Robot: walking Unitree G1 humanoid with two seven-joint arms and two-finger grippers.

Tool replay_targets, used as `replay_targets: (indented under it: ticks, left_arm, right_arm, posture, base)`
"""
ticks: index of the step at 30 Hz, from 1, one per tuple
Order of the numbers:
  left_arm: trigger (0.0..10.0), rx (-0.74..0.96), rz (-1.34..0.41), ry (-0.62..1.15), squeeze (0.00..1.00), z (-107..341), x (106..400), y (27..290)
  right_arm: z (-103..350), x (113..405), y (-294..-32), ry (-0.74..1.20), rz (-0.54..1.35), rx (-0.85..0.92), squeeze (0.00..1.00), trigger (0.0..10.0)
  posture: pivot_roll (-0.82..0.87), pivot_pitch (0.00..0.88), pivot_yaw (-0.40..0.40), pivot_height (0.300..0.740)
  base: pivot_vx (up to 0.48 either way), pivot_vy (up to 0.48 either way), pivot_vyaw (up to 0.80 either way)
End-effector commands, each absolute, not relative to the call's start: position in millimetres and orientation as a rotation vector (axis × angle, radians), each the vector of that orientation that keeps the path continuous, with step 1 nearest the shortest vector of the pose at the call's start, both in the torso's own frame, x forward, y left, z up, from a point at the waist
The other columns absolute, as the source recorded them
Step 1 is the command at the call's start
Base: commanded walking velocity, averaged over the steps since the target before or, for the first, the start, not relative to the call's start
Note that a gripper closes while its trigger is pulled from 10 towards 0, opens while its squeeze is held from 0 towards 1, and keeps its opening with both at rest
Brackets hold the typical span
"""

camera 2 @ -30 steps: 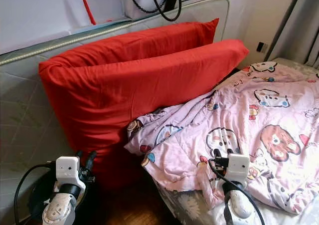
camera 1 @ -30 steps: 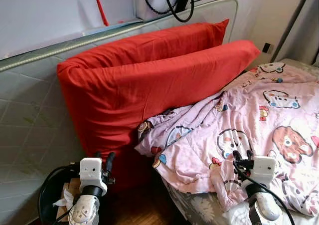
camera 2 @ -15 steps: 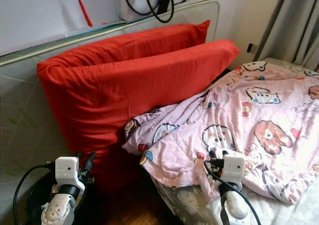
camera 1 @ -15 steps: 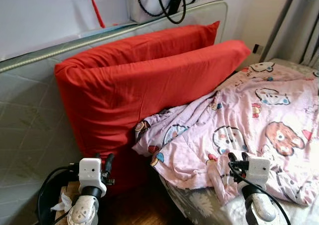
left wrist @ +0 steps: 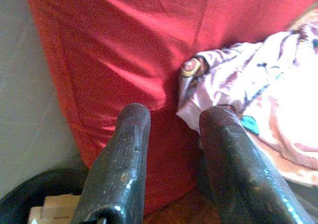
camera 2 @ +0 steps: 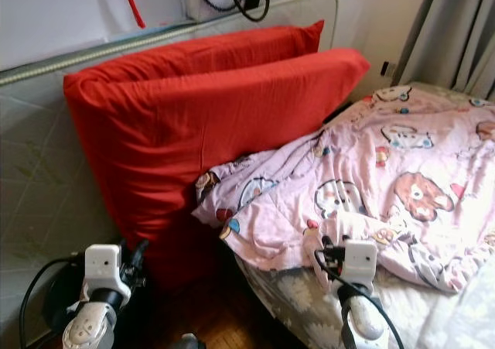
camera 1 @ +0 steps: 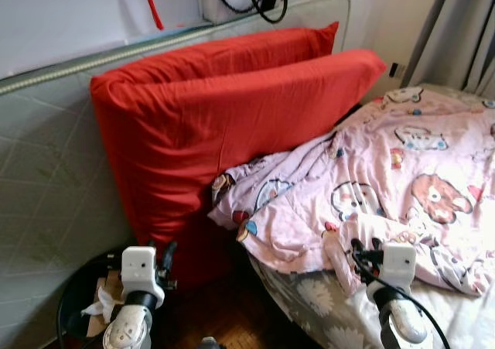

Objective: Clean up the room

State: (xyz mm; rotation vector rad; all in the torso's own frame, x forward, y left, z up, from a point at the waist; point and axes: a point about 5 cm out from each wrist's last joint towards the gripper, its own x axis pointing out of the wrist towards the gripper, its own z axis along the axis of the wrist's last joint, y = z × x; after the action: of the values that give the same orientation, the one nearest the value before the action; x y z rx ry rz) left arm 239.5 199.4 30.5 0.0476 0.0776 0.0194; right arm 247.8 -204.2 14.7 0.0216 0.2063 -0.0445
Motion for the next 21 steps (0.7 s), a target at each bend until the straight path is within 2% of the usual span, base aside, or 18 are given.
replay_targets:
  ticks: [1, 17, 21]
  left_arm:
    - [10.0, 0.047, 0.015, 0.074, 0.0, 33.3, 240.9, 200.4]
    - [10.0, 0.039, 0.008, 0.092, 0.0, 31.3, 240.9, 199.2]
    - [10.0, 0.037, 0.008, 0.096, 0.0, 30.9, 240.5, 199.3]
  right_arm:
    - [14.8, 248.5, -202.0, 0.208, -0.036, 0.032, 0.0, 10.0]
    - [6.2, 246.2, -200.7, 0.25, -0.018, 0.038, 0.0, 10.0]
    - [2.4, 246.2, -199.4, 0.274, -0.007, 0.042, 0.0, 10.0]
  posture:
    - [0.01, 0.0, 0.052, 0.655]
    - [0.01, 0.0, 0.053, 0.655]
    - [0.01, 0.0, 0.054, 0.635]
  base:
    - [0.0, 0.0, 0.0]
    - [0.0, 0.0, 0.0]
    - [0.0, 0.0, 0.0]
